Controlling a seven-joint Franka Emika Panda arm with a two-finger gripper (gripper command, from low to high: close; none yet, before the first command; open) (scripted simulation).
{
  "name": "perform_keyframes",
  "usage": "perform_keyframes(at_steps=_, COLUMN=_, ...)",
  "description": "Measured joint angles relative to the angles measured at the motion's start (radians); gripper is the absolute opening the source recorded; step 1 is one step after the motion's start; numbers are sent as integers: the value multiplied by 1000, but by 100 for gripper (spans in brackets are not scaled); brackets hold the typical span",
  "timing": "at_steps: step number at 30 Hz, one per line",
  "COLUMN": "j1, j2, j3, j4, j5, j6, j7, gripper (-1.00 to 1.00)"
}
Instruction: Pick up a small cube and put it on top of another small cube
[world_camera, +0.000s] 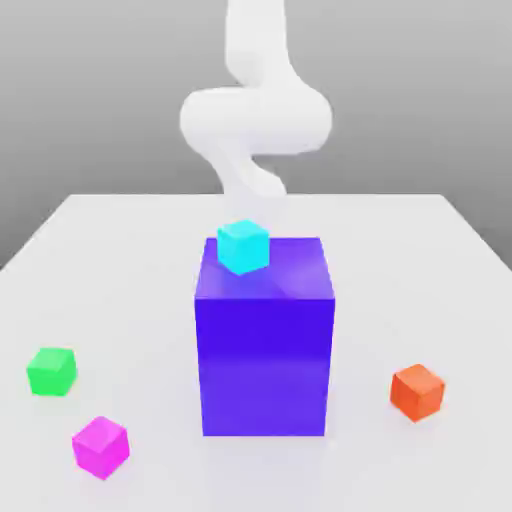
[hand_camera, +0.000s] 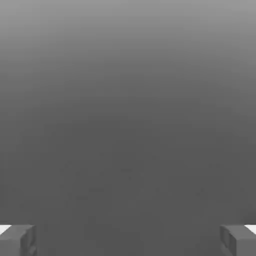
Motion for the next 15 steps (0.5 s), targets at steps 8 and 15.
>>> perform_keyframes(at_steps=8, j1=84, j2=-10, j3=-216, j4=-23, j5=-102, j6=-16, j7=-443, gripper=0)
perform_keyframes(at_steps=15, j1=168, j2=22, j3=-410, j4=-48, j5=-186, j6=-5, j7=-823, gripper=0)
